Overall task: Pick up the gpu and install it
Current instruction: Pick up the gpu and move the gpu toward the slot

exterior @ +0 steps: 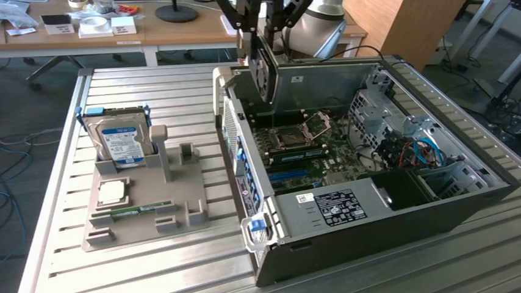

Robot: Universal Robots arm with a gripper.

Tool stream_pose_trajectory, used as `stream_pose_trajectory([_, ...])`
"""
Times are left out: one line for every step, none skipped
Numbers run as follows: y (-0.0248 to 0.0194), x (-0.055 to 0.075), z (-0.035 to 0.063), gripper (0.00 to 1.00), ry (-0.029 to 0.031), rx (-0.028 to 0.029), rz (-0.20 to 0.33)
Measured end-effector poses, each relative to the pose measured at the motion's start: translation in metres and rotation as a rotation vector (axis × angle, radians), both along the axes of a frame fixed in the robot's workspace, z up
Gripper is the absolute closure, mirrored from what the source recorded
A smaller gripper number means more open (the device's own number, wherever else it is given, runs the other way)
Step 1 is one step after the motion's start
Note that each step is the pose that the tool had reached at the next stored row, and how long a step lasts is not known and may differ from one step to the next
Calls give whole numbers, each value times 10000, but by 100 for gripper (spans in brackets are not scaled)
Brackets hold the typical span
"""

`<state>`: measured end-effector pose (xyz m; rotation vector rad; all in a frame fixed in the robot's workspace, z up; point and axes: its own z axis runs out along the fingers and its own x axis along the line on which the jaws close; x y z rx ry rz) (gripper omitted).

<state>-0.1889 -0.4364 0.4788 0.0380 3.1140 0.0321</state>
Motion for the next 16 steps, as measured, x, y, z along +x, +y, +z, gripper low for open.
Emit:
stream_pose_trajectory([0, 14, 0, 73, -1, 0, 0])
stream_pose_trajectory([0, 29, 0, 73, 0, 0, -1])
stream_pose_trajectory([0, 45, 0, 73, 0, -1, 0])
stream_pose_trajectory([0, 60, 0, 73, 0, 0, 0])
stream_pose_trajectory([0, 74, 0, 73, -1, 0, 0])
stream_pose_trajectory([0, 89, 0, 73, 0, 0, 1])
stream_pose_trajectory([0, 104, 0, 73, 0, 0, 1])
stream_pose_trajectory([0, 118, 0, 73, 0, 1, 1])
stream_pose_trajectory([0, 132, 0, 73, 0, 0, 0])
stream_pose_trajectory([0, 147, 0, 73, 0, 0, 0])
stream_pose_trajectory([0, 160, 0, 73, 0, 0, 0])
stream_pose_trajectory([0, 174, 0, 73, 0, -1, -1])
stream_pose_trajectory([0, 187, 0, 73, 0, 0, 0])
stream_pose_trajectory([0, 199, 0, 73, -1, 1, 0])
stream_pose_trajectory([0, 213, -1, 73, -1, 1, 0])
stream_pose_trajectory([0, 225, 0, 73, -1, 0, -1])
